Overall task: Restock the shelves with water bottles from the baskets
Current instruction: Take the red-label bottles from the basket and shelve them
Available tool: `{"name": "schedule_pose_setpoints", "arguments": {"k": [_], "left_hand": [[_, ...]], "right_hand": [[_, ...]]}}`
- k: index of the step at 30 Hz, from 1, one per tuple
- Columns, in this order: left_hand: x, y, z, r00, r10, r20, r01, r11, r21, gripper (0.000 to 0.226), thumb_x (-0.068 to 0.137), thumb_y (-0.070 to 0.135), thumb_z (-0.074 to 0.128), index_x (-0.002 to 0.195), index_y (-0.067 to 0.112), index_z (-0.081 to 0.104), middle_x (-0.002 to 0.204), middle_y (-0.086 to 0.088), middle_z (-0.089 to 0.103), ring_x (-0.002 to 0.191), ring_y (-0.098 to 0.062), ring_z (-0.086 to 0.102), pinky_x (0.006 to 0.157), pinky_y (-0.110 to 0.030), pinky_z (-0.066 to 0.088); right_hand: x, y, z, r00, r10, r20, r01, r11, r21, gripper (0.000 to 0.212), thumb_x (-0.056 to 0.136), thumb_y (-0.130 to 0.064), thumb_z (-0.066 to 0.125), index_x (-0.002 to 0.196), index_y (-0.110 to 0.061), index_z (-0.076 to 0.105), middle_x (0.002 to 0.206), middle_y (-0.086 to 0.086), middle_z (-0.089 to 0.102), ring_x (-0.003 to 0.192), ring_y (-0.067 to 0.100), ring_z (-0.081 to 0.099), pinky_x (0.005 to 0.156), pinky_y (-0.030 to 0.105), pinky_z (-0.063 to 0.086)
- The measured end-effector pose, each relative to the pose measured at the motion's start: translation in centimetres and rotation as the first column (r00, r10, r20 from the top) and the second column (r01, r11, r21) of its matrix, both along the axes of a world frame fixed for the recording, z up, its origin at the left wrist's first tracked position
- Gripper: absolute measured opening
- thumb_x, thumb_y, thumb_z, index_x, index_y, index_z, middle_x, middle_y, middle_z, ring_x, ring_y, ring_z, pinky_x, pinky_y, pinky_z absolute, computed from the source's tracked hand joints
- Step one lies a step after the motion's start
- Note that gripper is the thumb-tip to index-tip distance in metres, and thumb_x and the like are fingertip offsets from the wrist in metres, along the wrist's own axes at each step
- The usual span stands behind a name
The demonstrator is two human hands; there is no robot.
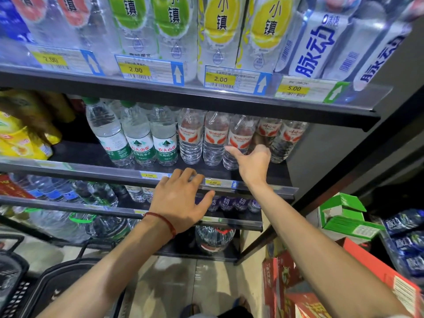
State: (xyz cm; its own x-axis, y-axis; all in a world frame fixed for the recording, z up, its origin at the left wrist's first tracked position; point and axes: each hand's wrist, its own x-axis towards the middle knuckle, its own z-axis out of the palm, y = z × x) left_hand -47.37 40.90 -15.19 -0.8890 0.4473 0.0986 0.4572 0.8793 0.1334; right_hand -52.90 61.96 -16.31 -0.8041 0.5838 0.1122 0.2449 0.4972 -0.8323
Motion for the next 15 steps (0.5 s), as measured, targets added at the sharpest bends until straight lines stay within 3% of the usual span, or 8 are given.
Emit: {"name": "schedule_pose_setpoints", "arguments": {"k": [3, 5, 6, 8, 11, 13, 15], "left_hand": [[0.1, 0.0, -0.4, 1.0, -0.005, -0.016, 0.004, 1.0, -0.016, 0.071, 0.091, 0.068, 0.022, 0.13, 0.025, 0.062, 0.125, 0.005, 0.058, 0.115, -0.022, 0.054, 0.091, -0.041, 0.048], [-0.1, -0.2, -0.5, 0.999, -0.011, -0.036, 0.01, 1.0, -0.023, 0.069, 0.092, 0.067, 0.024, 0.128, 0.023, 0.064, 0.123, 0.003, 0.06, 0.113, -0.023, 0.055, 0.088, -0.042, 0.049], [-0.3, -0.4, -0.6, 0.999, -0.019, -0.036, 0.018, 1.0, -0.025, 0.068, 0.092, 0.066, 0.025, 0.128, 0.023, 0.064, 0.123, 0.002, 0.061, 0.112, -0.024, 0.056, 0.087, -0.043, 0.05], [-0.5, -0.9, -0.7, 0.998, -0.046, -0.036, 0.044, 0.998, -0.034, 0.066, 0.092, 0.064, 0.028, 0.127, 0.021, 0.065, 0.121, 0.0, 0.063, 0.11, -0.026, 0.057, 0.086, -0.044, 0.05], [-0.2, -2.0, -0.8, 0.992, -0.1, -0.071, 0.098, 0.995, -0.031, 0.062, 0.093, 0.061, 0.032, 0.123, 0.018, 0.066, 0.119, -0.004, 0.064, 0.108, -0.029, 0.058, 0.086, -0.045, 0.049], [0.7, -2.6, -0.6, 0.992, -0.108, -0.067, 0.105, 0.993, -0.048, 0.06, 0.092, 0.059, 0.032, 0.121, 0.019, 0.065, 0.12, -0.003, 0.063, 0.109, -0.028, 0.057, 0.088, -0.046, 0.047], [1.7, -3.2, -0.6, 0.993, -0.101, -0.057, 0.097, 0.992, -0.079, 0.059, 0.091, 0.06, 0.031, 0.121, 0.022, 0.064, 0.121, -0.002, 0.062, 0.112, -0.028, 0.055, 0.091, -0.046, 0.046]], "right_hand": [[1.1, -0.1, 0.4, 0.996, 0.049, 0.073, -0.054, 0.997, 0.061, 0.054, 0.088, -0.036, 0.084, 0.117, 0.003, 0.059, 0.123, 0.018, 0.058, 0.117, 0.028, 0.052, 0.096, 0.031, 0.04], [3.1, -0.7, 0.7, 0.995, 0.063, 0.078, -0.074, 0.987, 0.143, 0.057, 0.094, -0.034, 0.076, 0.139, -0.006, 0.054, 0.142, 0.008, 0.052, 0.132, 0.024, 0.049, 0.105, 0.038, 0.042], [4.4, -0.9, 0.7, 0.995, 0.07, 0.073, -0.084, 0.974, 0.21, 0.055, 0.096, -0.035, 0.071, 0.143, -0.013, 0.053, 0.146, 0.001, 0.05, 0.133, 0.019, 0.049, 0.103, 0.039, 0.045], [7.1, -1.4, 0.7, 0.989, 0.122, 0.083, -0.145, 0.911, 0.387, 0.044, 0.096, -0.04, 0.066, 0.136, -0.022, 0.06, 0.138, -0.008, 0.054, 0.126, 0.013, 0.052, 0.093, 0.036, 0.048], [10.3, -1.6, 0.4, 0.964, 0.199, 0.175, -0.265, 0.721, 0.64, 0.035, 0.093, -0.045, 0.064, 0.118, -0.021, 0.072, 0.116, -0.006, 0.067, 0.108, 0.019, 0.06, 0.09, 0.034, 0.046], [12.1, -1.9, 0.0, 0.941, 0.229, 0.25, -0.339, 0.591, 0.732, 0.037, 0.09, -0.051, 0.062, 0.106, -0.02, 0.074, 0.105, -0.002, 0.068, 0.1, 0.025, 0.061, 0.091, 0.038, 0.046], [13.6, -2.7, -0.3, 0.92, 0.259, 0.296, -0.391, 0.525, 0.756, 0.038, 0.088, -0.053, 0.061, 0.101, -0.02, 0.073, 0.101, -0.001, 0.066, 0.099, 0.027, 0.061, 0.091, 0.04, 0.046]]}}
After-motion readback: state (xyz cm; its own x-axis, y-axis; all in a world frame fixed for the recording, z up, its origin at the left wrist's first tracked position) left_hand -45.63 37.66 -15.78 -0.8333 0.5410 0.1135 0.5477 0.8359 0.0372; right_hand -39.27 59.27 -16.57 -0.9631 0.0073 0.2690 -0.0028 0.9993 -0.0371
